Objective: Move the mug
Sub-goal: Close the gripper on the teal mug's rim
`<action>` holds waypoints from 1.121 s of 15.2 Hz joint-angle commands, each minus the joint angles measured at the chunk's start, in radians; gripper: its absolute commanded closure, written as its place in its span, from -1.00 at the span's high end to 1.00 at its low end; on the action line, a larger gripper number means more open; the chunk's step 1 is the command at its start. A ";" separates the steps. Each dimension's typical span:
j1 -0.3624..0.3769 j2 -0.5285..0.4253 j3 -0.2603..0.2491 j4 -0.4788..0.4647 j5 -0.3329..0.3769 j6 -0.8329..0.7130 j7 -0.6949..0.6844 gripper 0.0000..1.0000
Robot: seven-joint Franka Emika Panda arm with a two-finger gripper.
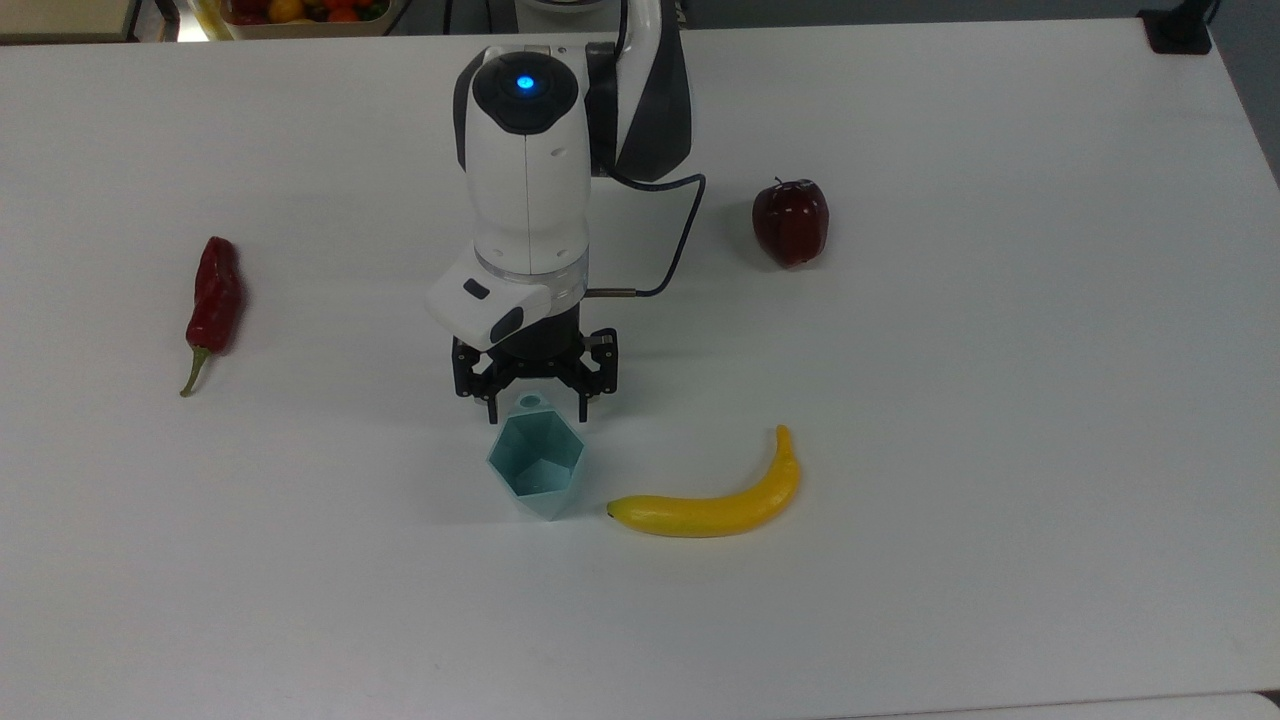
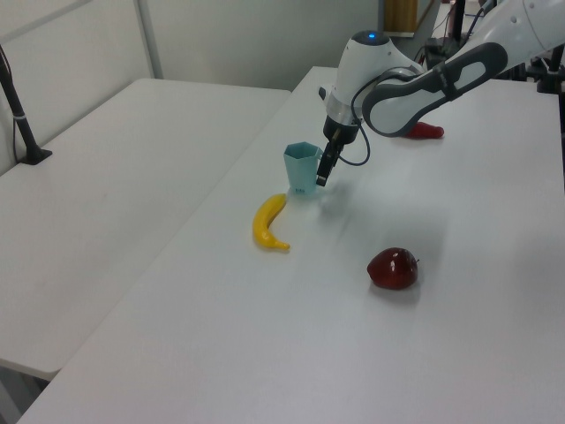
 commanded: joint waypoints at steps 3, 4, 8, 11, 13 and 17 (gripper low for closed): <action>0.009 0.006 -0.010 0.018 -0.034 0.015 0.032 -0.11; 0.010 -0.001 -0.010 0.016 -0.040 0.012 0.032 -0.31; 0.010 -0.046 -0.014 0.009 -0.043 -0.001 0.040 -0.94; 0.010 -0.066 -0.017 -0.001 -0.043 -0.003 0.048 -1.00; 0.010 -0.095 -0.017 -0.020 -0.041 -0.009 0.057 -1.00; 0.000 -0.240 -0.017 -0.097 -0.043 -0.141 0.084 -1.00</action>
